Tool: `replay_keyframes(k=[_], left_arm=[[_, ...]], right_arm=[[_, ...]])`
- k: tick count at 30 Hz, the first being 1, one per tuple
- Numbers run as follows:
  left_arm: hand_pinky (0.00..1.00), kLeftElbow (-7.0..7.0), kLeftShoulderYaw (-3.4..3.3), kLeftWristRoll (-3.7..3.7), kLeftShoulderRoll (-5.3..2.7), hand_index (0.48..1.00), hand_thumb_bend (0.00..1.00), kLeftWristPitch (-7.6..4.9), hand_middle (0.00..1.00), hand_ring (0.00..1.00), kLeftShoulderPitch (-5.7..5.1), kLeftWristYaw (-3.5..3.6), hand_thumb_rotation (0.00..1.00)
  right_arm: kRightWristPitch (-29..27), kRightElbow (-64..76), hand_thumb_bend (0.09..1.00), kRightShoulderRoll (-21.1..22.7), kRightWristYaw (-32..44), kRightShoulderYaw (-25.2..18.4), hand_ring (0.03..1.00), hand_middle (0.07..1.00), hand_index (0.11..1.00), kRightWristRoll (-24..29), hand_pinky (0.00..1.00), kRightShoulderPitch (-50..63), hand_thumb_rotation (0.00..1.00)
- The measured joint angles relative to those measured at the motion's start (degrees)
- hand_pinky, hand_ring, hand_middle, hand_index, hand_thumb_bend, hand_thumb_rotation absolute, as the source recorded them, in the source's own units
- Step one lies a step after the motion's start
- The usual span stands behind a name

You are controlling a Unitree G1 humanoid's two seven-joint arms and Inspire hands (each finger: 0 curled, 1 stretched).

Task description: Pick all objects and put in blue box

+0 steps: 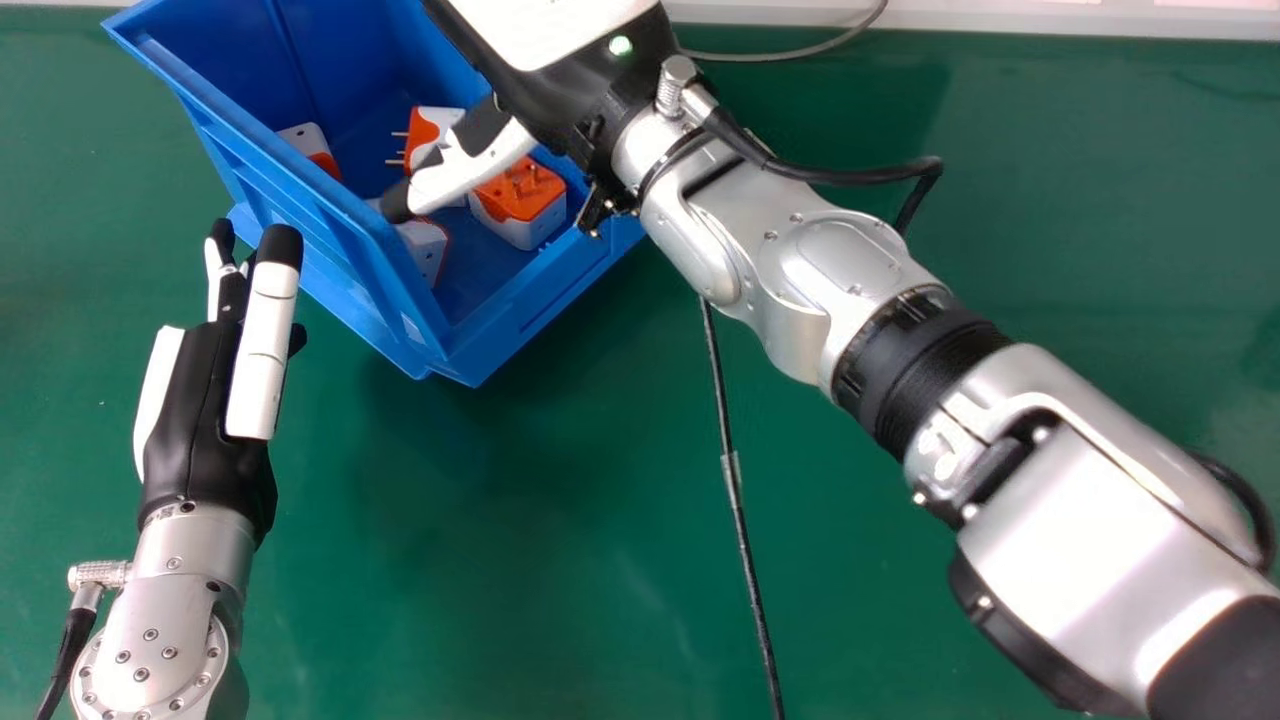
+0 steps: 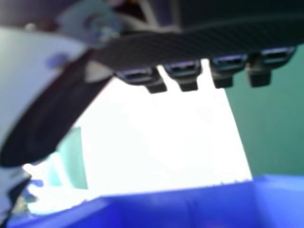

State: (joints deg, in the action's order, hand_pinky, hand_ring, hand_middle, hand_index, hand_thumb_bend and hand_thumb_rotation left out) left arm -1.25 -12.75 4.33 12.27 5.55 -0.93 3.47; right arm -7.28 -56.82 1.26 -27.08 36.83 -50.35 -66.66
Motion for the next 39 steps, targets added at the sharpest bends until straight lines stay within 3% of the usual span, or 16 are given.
replay_keyframes(k=[12,15,20,23,31,39], left_arm=[[0.96,0.39,0.02,0.04,0.00,1.000,0.76,-0.23,1.00,1.00,0.26,-0.02,1.00],[0.96,0.43,0.03,0.05,-0.02,1.000,0.76,-0.17,1.00,1.00,0.26,-0.11,1.00],[0.95,0.60,-0.03,0.03,-0.03,1.000,0.77,-0.18,1.00,1.00,0.29,-0.65,1.00],[0.95,0.68,0.04,0.05,-0.05,1.000,0.77,-0.18,1.00,0.99,0.42,-0.65,1.00],[0.95,0.74,0.00,0.11,-0.09,1.000,0.77,-0.16,1.00,0.99,0.57,-0.71,1.00],[0.93,0.67,-0.54,0.19,-0.08,1.000,0.79,-0.16,1.00,0.98,0.53,-1.15,1.00]], right_arm=[[0.16,30.17,1.000,3.95,-3.26,-11.89,1.000,1.000,1.000,9.01,0.99,26.11,0.72],[-1.83,37.47,0.981,5.77,-2.66,-14.47,1.000,1.000,1.000,11.60,0.94,33.98,0.79],[-7.32,44.62,0.864,10.26,-2.88,-18.66,1.000,1.000,1.000,14.14,0.90,47.88,0.94],[-8.50,49.06,0.865,11.37,-2.64,-20.63,1.000,1.000,1.000,14.85,0.88,55.55,0.99],[-8.76,55.04,0.879,9.87,1.23,-25.04,1.000,1.000,1.000,22.17,0.93,67.56,1.00],[-11.32,50.10,0.870,7.24,1.61,-28.75,0.994,1.000,1.000,27.15,0.88,69.63,1.00]])
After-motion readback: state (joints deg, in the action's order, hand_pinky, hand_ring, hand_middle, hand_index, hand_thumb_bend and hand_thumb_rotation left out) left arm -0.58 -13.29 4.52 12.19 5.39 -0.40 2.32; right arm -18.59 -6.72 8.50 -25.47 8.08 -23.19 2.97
